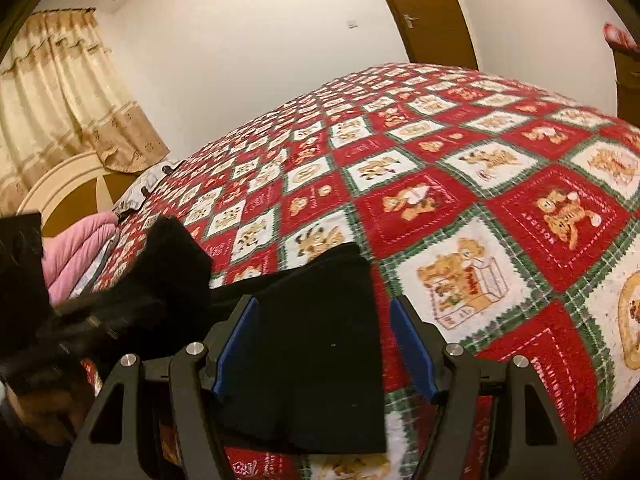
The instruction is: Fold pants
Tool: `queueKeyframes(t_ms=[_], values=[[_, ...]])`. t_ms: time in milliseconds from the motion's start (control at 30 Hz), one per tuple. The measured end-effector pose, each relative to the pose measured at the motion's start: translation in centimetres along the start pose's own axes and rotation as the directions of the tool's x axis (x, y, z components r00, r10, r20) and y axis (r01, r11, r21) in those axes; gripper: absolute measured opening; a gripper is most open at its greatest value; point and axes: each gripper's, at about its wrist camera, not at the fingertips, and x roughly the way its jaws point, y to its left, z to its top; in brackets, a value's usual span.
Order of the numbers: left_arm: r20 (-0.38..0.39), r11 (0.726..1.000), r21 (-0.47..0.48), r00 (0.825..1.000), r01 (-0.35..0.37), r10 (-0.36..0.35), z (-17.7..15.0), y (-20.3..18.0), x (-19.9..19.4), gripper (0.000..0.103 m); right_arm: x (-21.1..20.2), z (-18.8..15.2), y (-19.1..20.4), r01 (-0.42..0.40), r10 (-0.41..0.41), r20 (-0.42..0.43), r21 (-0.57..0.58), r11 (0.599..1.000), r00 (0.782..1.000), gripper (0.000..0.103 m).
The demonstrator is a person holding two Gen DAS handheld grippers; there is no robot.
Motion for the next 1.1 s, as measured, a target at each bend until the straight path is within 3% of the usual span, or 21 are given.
queueKeyframes(t_ms=[167, 333, 433, 533, 700, 833, 967, 1033, 1100], values=[[-0.037, 0.999, -0.013, 0.999, 0.030, -0.030, -1.2, -0.5, 2.3, 0.026, 0.3, 0.1, -1.3, -0.011, 0.011, -0.013, 0.055, 0.998, 1.000, 0.069], [0.036, 0.998, 0.008, 0.998, 0.055, -0.055, -1.3, -1.3, 0.0, 0.041, 0.5, 0.1, -1.8, -0.027, 0.029, -0.022, 0.084, 0.996, 0.999, 0.069], [0.086, 1.000, 0.007, 0.996, -0.004, 0.003, -1.5, -1.0, -1.7, 0.053, 0.2, 0.3, -1.7, -0.066, 0.070, -0.037, 0.104, 0.992, 0.997, 0.069], [0.113, 0.994, -0.027, 0.988, -0.106, 0.108, -2.8, 0.3, -3.4, 0.066, 0.3, 0.2, -0.3, -0.116, 0.123, -0.090, 0.078, 0.990, 0.988, 0.069], [0.073, 0.962, -0.079, 0.961, -0.260, 0.266, -5.7, 3.4, -4.4, 0.068, 2.0, -1.3, 1.2, -0.132, 0.136, -0.180, 0.034, 0.991, 0.974, 0.069], [0.041, 0.936, -0.112, 0.939, -0.335, 0.341, -6.9, 5.4, -4.4, 0.068, 2.5, -2.0, 2.2, -0.098, 0.090, -0.179, -0.036, 0.995, 0.980, 0.069], [0.033, 0.938, -0.136, 0.944, -0.320, 0.327, -7.4, 6.2, -4.2, 0.069, 3.0, -2.4, 2.9, -0.100, 0.089, -0.168, -0.056, 0.993, 0.982, 0.068], [0.026, 0.938, -0.152, 0.948, -0.310, 0.318, -7.7, 6.5, -4.0, 0.069, 3.2, -2.7, 3.6, -0.147, 0.134, -0.179, -0.060, 0.987, 0.975, 0.062], [0.018, 0.938, -0.164, 0.950, -0.304, 0.311, -8.0, 6.9, -3.9, 0.069, 3.3, -3.0, 4.1, -0.128, 0.111, -0.173, -0.089, 0.988, 0.979, 0.061]])
